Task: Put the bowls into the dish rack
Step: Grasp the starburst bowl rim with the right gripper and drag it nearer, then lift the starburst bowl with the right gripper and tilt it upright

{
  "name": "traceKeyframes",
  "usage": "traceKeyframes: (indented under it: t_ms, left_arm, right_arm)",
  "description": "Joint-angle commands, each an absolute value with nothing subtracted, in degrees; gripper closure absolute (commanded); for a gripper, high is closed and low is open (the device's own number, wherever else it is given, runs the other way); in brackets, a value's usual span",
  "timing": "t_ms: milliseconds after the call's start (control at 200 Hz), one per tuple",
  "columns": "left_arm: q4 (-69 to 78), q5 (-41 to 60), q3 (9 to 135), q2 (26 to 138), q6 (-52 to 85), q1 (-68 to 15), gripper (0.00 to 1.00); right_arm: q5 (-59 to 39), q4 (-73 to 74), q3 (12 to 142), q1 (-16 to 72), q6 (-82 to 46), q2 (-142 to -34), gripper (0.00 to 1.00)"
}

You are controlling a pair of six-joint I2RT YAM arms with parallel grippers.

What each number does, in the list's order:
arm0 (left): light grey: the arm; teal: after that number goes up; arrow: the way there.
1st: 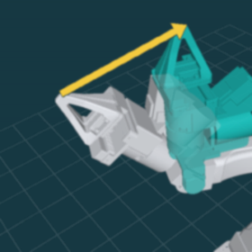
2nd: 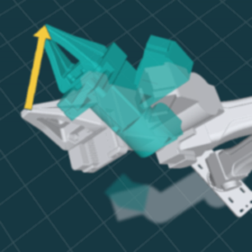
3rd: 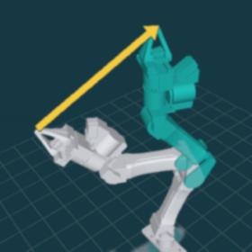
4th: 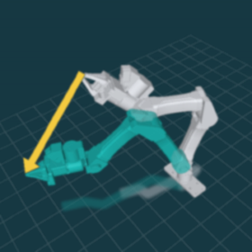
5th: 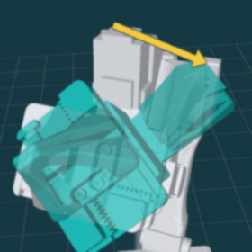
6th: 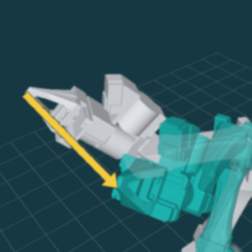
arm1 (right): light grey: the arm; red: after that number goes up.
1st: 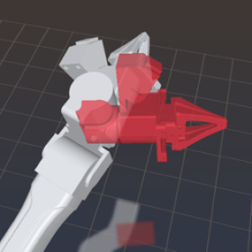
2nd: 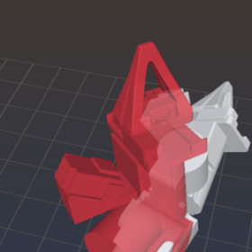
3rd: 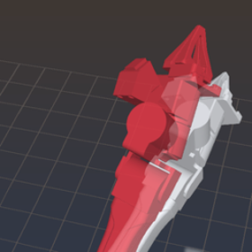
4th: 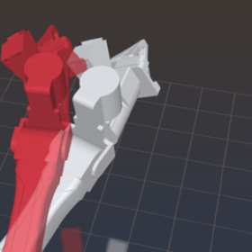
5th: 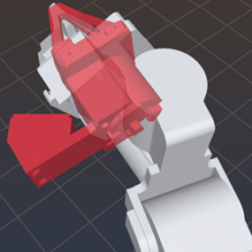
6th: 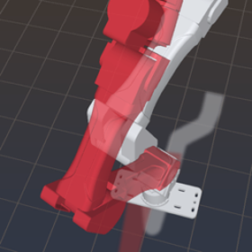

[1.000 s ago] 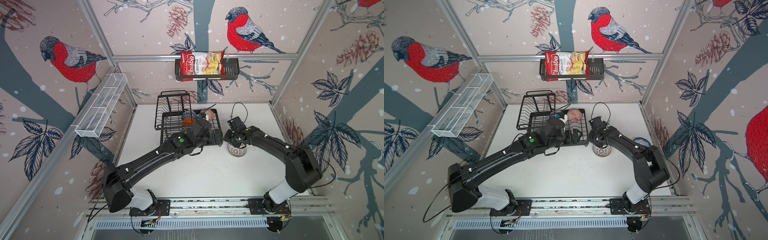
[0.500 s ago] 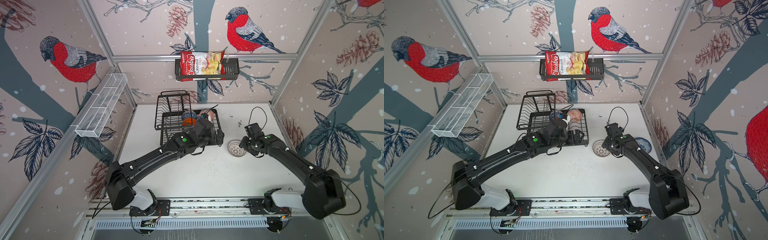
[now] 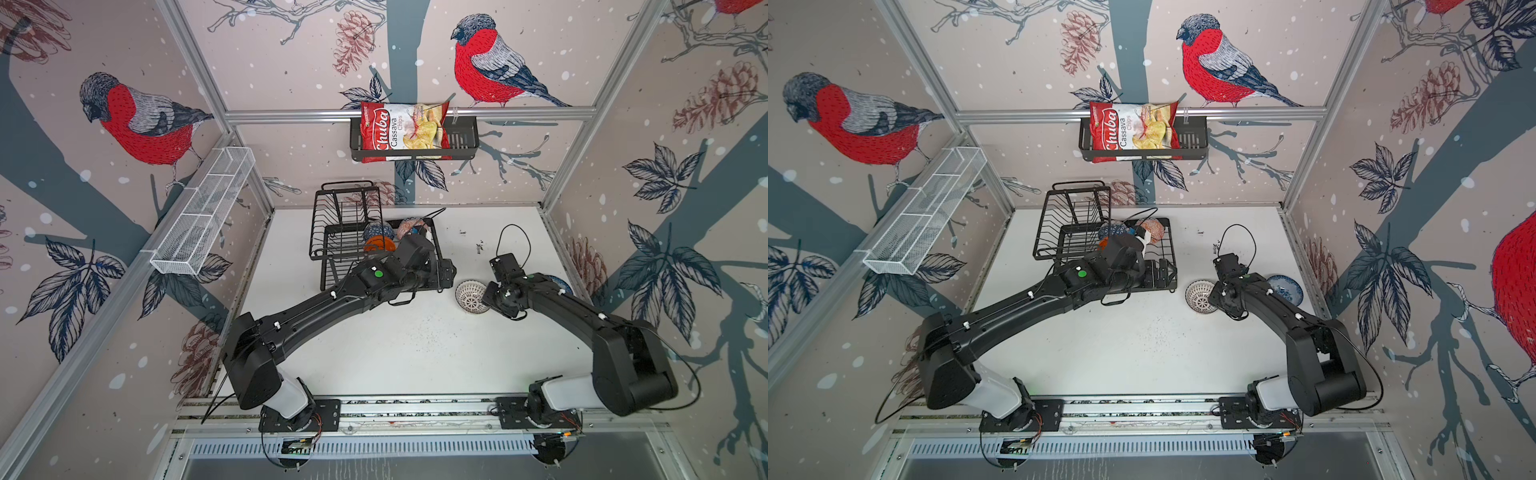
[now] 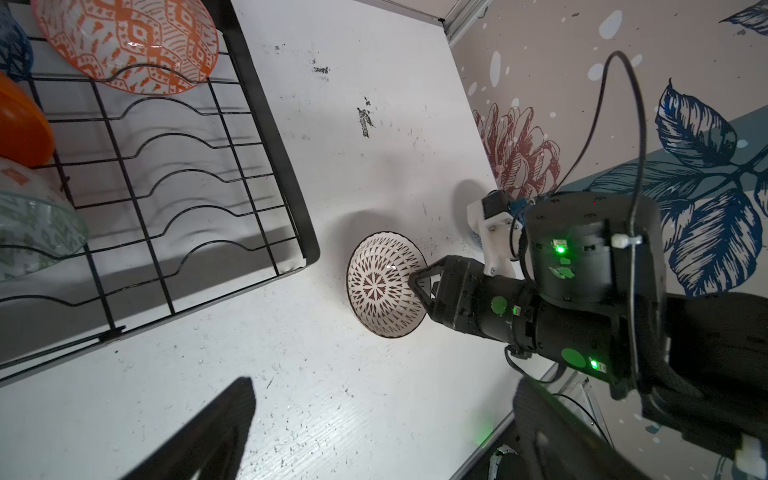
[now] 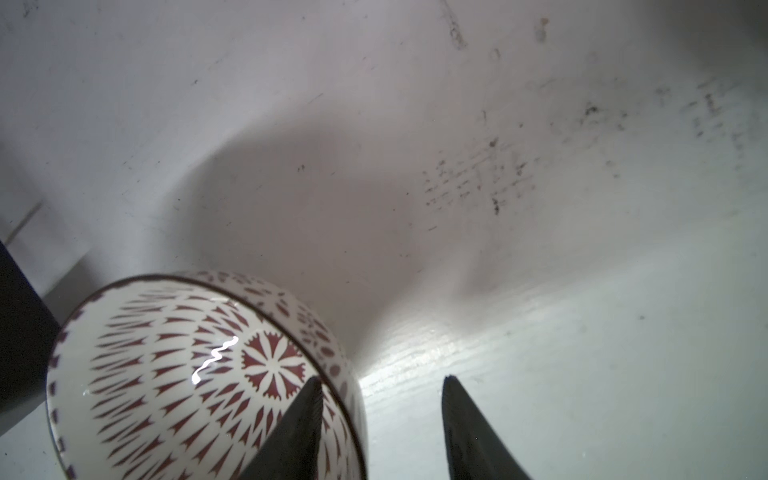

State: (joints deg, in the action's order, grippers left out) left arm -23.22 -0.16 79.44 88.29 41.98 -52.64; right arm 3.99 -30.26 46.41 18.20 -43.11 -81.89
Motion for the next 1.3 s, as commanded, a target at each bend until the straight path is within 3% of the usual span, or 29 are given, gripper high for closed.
traceKeyframes:
  t_ms: [0,400,730,1296]
  left_arm:
    - [-23.3,0.1,80.3,88.7,40.9,-52.4,0.03]
    - [-21.6,-1.8,75.5,87.2,45.2,-52.1,0.03]
    - [-20.3,-1.4,73.8,86.3,47.5,-52.0,0.03]
    - [-20.3,-0.1,81.7,96.3,47.7,-51.1,0.04]
  right_arm:
    - [2.4,-27.7,47.1,18.0,-41.7,-83.2,0.54]
    - [1.1,-25.8,47.5,18.1,-41.7,-85.0,0.96]
    - [3.3,-29.2,50.6,18.7,-42.2,-81.1,0.99]
    - [3.5,-36.4,63.4,22.0,-43.2,-77.0,0.99]
